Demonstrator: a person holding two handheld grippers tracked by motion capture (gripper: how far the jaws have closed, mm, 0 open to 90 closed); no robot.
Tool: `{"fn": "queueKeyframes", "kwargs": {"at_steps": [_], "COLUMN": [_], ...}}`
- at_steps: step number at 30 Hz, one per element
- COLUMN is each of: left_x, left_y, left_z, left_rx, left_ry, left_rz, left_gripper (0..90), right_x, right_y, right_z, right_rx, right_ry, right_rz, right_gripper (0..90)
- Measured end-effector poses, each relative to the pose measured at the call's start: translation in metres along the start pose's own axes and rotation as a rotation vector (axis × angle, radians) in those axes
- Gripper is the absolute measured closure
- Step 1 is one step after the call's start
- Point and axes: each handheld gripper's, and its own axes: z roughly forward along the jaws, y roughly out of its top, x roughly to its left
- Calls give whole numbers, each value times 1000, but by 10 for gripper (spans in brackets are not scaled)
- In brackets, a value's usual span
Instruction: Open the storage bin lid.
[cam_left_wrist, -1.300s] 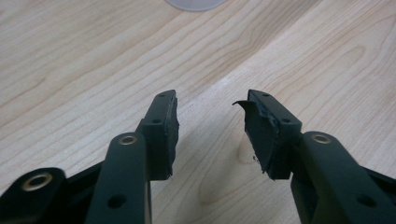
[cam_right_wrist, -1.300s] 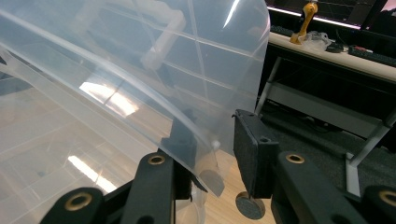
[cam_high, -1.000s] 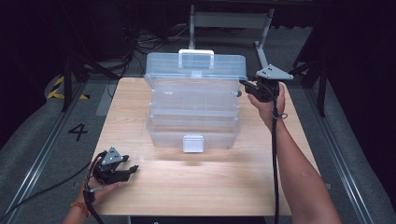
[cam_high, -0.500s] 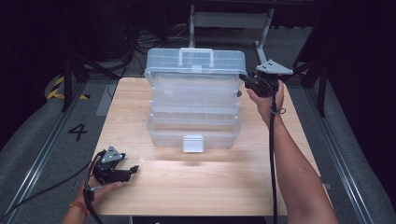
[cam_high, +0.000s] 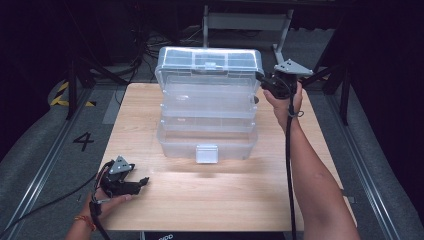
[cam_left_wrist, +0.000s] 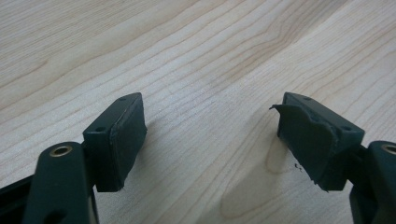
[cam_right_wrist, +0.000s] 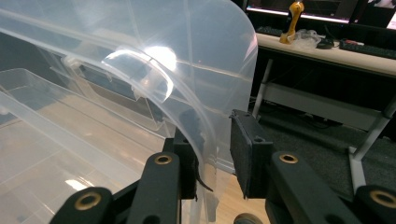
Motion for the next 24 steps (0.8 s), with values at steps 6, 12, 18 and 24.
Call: {"fn": "queueKeyframes", "kwargs": {"at_steps": [6,12,18,24], "left_x": [0,0,-1,-1], "left_y": [0,0,-1,-1], "left_z": [0,-1,-1,-1], "left_rx": [0,-1,3,3], "left_ry": [1,6,3,2], "left_rz": [-1,6,2,1], "left_gripper": [240,240,240,240], "right_x": [-1,-1,-4,-7], "right_y": [-1,1,4,6], "right_z": [2,4,9,13], "right_rx": [-15,-12,-3,-2], "right_ry": [-6,-18,-13,-15], "right_rz": [21,29,53,53], "right_gripper": [746,752,756,759]}}
